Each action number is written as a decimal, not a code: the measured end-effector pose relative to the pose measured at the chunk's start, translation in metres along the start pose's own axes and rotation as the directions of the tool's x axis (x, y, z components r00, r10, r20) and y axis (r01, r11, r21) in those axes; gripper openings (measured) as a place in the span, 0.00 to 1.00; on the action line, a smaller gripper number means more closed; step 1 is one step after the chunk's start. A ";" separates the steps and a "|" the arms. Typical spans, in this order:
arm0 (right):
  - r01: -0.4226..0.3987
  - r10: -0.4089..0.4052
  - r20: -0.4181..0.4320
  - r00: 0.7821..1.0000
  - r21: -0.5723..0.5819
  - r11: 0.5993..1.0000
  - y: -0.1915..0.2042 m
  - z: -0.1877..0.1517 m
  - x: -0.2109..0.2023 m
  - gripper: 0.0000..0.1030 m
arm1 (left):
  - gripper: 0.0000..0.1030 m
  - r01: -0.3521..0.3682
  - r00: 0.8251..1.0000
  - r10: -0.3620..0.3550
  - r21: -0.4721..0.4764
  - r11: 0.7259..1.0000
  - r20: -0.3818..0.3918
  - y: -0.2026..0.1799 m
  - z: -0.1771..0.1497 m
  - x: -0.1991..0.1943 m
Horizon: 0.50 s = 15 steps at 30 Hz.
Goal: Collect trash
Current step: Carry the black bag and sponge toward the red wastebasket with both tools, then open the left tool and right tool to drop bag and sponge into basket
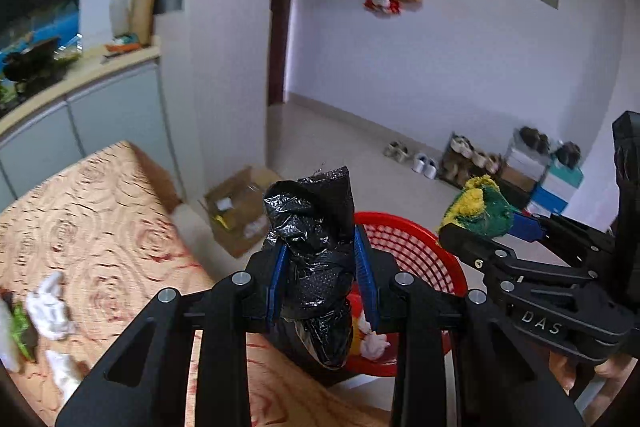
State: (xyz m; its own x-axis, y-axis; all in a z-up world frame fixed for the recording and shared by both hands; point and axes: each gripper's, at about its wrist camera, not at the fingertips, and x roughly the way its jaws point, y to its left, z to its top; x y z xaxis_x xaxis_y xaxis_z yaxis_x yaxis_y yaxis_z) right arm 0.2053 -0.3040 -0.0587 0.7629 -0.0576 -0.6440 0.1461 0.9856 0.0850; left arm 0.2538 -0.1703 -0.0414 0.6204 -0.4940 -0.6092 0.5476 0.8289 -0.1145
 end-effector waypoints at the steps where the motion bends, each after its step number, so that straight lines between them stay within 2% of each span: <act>1: 0.005 -0.005 -0.010 1.000 -0.001 1.000 -0.002 -0.001 0.003 0.55 | 0.29 0.015 1.000 -0.015 0.003 1.000 -0.015 -0.001 -0.002 0.007; 8: 0.038 -0.038 -0.101 0.994 -0.003 0.999 -0.016 -0.014 0.029 0.55 | 0.29 0.078 0.992 -0.079 -0.010 0.997 -0.102 -0.001 -0.012 0.047; 15: 0.020 -0.021 -0.175 0.984 -0.010 1.000 -0.021 -0.028 0.051 0.55 | 0.31 0.101 0.984 -0.102 -0.015 0.995 -0.148 -0.003 -0.019 0.069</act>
State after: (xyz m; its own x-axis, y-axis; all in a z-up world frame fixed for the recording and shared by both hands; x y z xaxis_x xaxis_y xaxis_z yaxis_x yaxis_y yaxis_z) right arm 0.2235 -0.3234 -0.1153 0.6375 -0.0499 -0.7688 0.1546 0.9859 0.0643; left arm 0.2846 -0.2020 -0.0978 0.4712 -0.5319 -0.7036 0.5990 0.7785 -0.1873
